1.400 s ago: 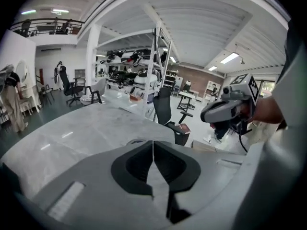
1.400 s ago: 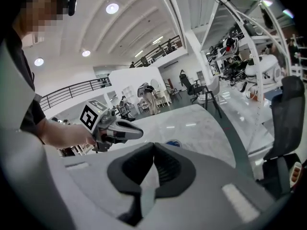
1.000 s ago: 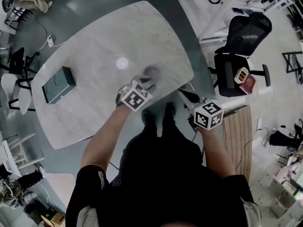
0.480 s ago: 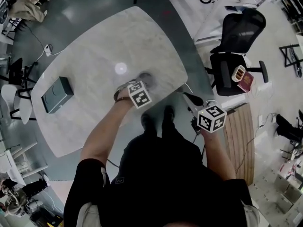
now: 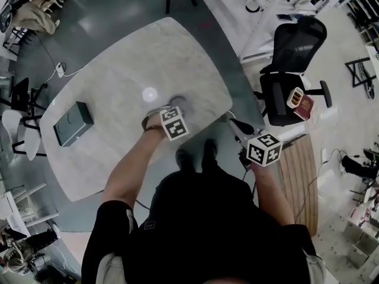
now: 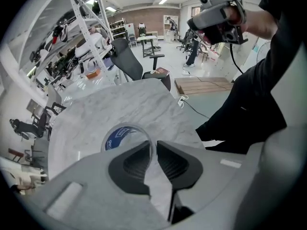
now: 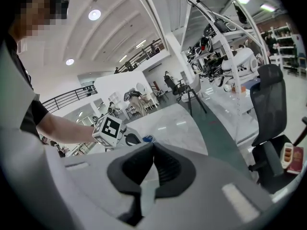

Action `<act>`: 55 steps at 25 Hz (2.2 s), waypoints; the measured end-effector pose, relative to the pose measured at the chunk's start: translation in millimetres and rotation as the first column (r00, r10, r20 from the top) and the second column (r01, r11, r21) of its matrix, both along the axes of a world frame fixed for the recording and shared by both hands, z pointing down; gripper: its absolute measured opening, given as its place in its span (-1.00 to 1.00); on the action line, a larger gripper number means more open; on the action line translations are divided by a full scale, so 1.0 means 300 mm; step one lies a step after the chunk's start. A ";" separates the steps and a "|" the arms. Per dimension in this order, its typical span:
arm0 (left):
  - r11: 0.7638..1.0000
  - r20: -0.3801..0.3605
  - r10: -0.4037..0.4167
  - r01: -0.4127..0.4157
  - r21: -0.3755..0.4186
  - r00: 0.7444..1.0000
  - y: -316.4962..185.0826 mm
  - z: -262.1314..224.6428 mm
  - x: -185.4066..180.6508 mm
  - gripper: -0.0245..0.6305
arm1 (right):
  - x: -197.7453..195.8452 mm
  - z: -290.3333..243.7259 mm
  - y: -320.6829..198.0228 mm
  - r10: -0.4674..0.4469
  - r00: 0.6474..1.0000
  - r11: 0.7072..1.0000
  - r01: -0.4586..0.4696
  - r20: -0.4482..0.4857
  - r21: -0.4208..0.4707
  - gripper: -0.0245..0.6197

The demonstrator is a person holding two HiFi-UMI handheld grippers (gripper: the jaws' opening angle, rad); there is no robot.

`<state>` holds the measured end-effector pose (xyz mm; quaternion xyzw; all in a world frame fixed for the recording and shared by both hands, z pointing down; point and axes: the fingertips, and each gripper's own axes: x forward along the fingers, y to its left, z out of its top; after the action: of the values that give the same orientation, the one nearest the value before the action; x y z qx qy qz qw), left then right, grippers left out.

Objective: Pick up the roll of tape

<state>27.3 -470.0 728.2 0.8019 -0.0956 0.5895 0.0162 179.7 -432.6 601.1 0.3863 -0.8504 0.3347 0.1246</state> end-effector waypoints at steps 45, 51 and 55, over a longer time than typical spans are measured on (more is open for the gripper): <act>0.567 -0.786 -0.460 0.818 0.099 0.414 -0.039 -0.978 -0.685 -0.76 | -0.354 -0.690 -0.304 -0.160 0.983 0.837 0.184 -0.092 0.515 -0.91; 0.536 -0.828 -0.447 0.842 0.056 0.339 -0.057 -1.021 -0.681 -0.76 | -0.368 -0.705 -0.287 -0.177 0.982 0.814 0.187 -0.071 0.550 -0.92; 0.536 -0.837 -0.443 0.843 0.042 0.323 -0.040 -1.043 -0.675 -0.76 | -0.377 -0.703 -0.253 -0.204 0.976 0.808 0.211 -0.074 0.551 -0.92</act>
<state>-175.1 -482.1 415.3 0.8267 -0.5448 0.0996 0.0993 66.5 -508.4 390.3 0.3127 -0.9470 0.0556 0.0476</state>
